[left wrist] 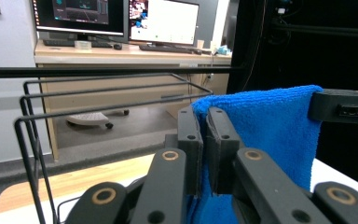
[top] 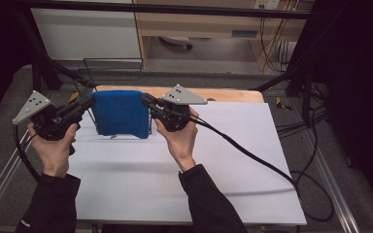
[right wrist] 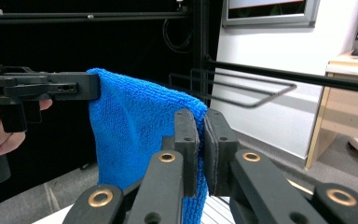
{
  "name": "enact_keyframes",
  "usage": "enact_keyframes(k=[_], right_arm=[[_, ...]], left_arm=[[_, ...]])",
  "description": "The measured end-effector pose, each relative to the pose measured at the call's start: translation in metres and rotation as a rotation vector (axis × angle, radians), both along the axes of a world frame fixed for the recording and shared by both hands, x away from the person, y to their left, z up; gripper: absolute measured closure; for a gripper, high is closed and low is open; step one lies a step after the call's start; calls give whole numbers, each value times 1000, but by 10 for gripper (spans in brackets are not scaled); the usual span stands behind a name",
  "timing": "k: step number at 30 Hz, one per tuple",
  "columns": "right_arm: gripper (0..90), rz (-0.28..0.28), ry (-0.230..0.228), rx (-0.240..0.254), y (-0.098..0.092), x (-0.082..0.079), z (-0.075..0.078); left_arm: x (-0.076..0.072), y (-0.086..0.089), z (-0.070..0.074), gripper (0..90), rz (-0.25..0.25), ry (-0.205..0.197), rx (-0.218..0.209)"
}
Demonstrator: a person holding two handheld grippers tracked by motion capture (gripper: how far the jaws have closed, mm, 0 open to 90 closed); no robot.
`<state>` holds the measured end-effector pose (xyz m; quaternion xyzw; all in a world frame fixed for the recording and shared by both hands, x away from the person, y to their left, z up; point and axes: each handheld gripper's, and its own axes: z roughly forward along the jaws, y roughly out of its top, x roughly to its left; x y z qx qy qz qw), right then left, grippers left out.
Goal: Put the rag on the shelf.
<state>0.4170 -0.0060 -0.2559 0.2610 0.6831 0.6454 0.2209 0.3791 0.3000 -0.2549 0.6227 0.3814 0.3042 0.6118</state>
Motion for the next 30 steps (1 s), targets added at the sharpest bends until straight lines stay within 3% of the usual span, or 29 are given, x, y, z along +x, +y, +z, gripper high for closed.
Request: enact_keyframes(k=[22, 30], right_arm=[[856, -11, -79, 19, 28, 22, 44], [857, -27, -111, 33, 32, 31, 67]], left_arm=[[16, 19, 42, 851, 51, -73, -29], [25, 20, 63, 851, 61, -106, -35]])
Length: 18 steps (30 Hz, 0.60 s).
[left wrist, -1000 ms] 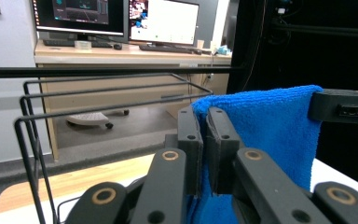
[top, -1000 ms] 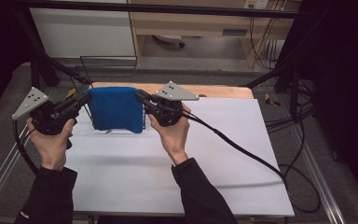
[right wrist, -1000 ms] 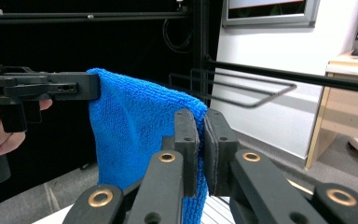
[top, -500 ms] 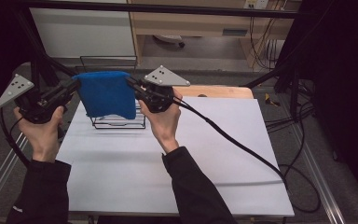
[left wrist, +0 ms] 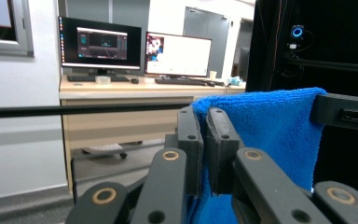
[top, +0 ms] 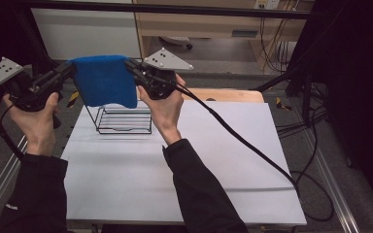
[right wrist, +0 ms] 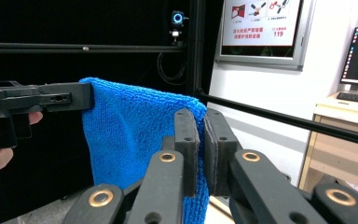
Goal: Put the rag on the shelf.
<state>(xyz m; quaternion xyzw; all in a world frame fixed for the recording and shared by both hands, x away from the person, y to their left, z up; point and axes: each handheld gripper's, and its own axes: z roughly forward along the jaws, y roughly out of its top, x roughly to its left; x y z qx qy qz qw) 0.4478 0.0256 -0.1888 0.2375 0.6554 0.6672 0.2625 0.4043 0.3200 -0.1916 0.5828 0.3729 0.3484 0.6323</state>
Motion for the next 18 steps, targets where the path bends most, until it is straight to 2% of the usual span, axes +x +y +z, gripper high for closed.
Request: enact_keyframes(k=[18], right_arm=[[858, -23, -60, 9, 18, 21, 37]], left_arm=[[21, 10, 37, 851, 40, -46, -32]])
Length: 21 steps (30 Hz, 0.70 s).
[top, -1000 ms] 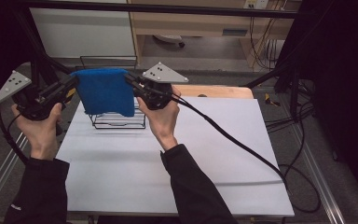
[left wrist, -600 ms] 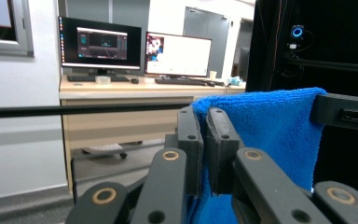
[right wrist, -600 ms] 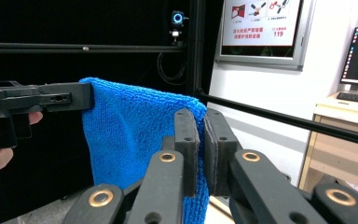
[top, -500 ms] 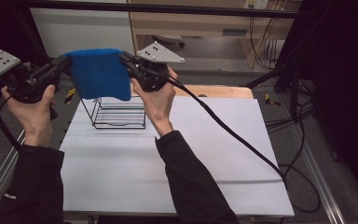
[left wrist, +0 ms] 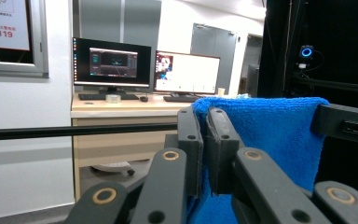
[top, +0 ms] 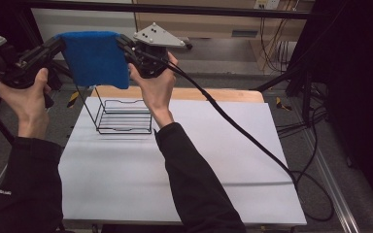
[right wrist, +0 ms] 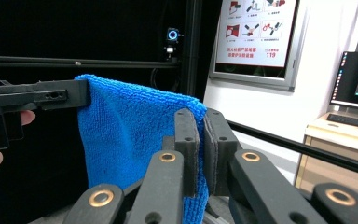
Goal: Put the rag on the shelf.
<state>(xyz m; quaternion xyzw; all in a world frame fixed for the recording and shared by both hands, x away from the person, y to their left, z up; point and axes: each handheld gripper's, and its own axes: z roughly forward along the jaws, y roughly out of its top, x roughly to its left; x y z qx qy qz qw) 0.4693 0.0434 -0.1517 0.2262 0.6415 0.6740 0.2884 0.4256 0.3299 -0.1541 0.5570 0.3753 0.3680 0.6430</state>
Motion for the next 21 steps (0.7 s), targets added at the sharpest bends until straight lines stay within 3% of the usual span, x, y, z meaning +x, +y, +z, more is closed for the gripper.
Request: enact_keyframes(k=[13, 21], right_arm=[[857, -11, -12, -6, 7, 22, 12], [858, -41, -16, -28, 3, 36, 12]], left_arm=[[29, 4, 4, 851, 5, 0, -36], [47, -4, 5, 851, 19, 2, -24]])
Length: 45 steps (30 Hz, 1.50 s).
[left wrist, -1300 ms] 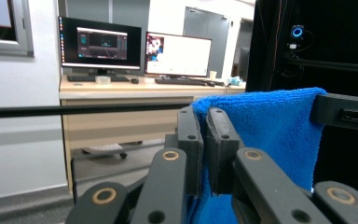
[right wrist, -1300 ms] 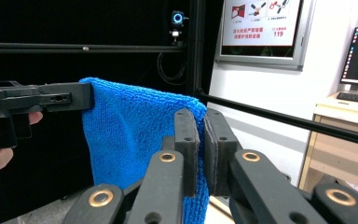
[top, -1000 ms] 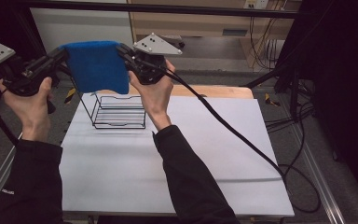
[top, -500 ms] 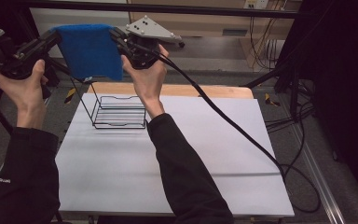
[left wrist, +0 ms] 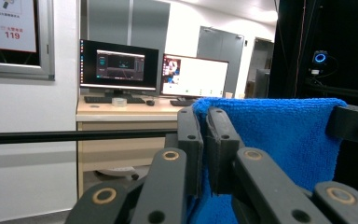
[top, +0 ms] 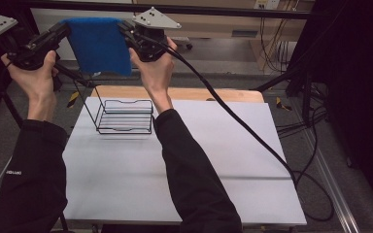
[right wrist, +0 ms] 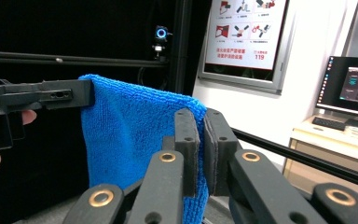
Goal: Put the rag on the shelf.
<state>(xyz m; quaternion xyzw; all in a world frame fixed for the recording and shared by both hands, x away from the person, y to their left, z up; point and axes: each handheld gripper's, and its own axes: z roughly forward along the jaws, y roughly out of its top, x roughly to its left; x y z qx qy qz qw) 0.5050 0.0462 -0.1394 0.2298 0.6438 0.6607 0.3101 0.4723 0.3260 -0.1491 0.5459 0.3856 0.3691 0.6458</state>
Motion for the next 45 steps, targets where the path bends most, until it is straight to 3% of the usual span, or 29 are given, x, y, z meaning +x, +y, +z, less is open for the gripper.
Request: enact_keyframes(k=[6, 16, 24, 32, 39, 45], right_arm=[[858, -6, 4, -13, 0, 9, -2], [857, -15, 22, -61, 5, 23, -15], [857, -5, 26, -114, 10, 26, -26], [857, 21, 81, -79, 4, 25, -43], [857, 26, 108, -104, -1, 22, -54], [856, 40, 123, -139, 1, 17, -57]], left_arm=[[9, -1, -6, 851, 9, -5, 13], [20, 5, -28, 851, 8, 27, 21], [18, 10, -40, 851, 11, 43, 36], [14, 8, -51, 851, -3, 59, 79], [12, 6, -64, 850, -16, 80, 105], [8, 10, -71, 850, -23, 88, 102]])
